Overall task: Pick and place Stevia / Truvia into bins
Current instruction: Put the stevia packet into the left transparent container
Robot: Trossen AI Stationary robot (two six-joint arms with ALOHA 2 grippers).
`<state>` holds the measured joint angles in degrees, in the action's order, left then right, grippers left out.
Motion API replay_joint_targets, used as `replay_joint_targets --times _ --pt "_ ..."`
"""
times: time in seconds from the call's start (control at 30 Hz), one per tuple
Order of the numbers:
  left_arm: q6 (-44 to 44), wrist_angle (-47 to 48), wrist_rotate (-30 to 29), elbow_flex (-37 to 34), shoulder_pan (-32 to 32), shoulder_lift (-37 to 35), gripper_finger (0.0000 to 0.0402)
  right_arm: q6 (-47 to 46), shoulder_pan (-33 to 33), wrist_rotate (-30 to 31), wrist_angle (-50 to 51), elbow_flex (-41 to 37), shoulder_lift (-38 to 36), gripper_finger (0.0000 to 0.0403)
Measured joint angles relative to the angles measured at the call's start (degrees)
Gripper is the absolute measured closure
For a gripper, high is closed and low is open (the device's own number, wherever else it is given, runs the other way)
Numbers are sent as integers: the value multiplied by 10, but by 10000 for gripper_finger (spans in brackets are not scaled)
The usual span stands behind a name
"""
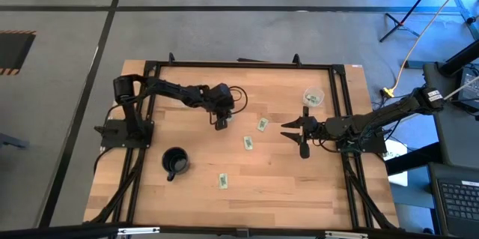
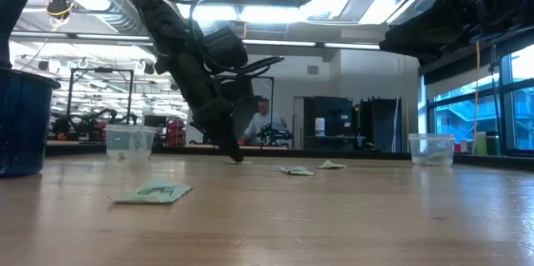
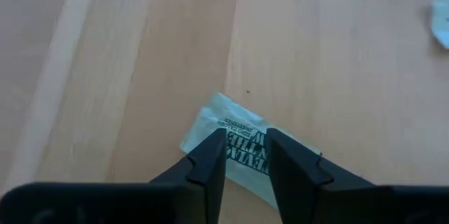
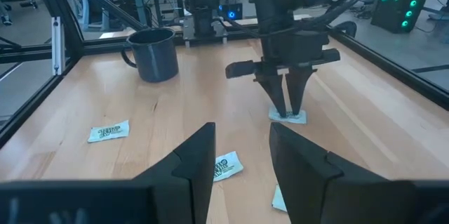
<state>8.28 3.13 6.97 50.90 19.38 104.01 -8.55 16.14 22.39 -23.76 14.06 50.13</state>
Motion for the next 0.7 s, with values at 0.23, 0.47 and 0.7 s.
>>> replay_joint_targets --times 0.23,0.47,0.7 --pt "20 2 -40 3 -13 23 314 0 0 0 4 0 0 264" --pt "21 7 -45 1 -18 17 328 -1 0 0 10 0 0 264" --pt "21 10 -45 0 -18 15 351 -1 0 0 10 0 0 264"
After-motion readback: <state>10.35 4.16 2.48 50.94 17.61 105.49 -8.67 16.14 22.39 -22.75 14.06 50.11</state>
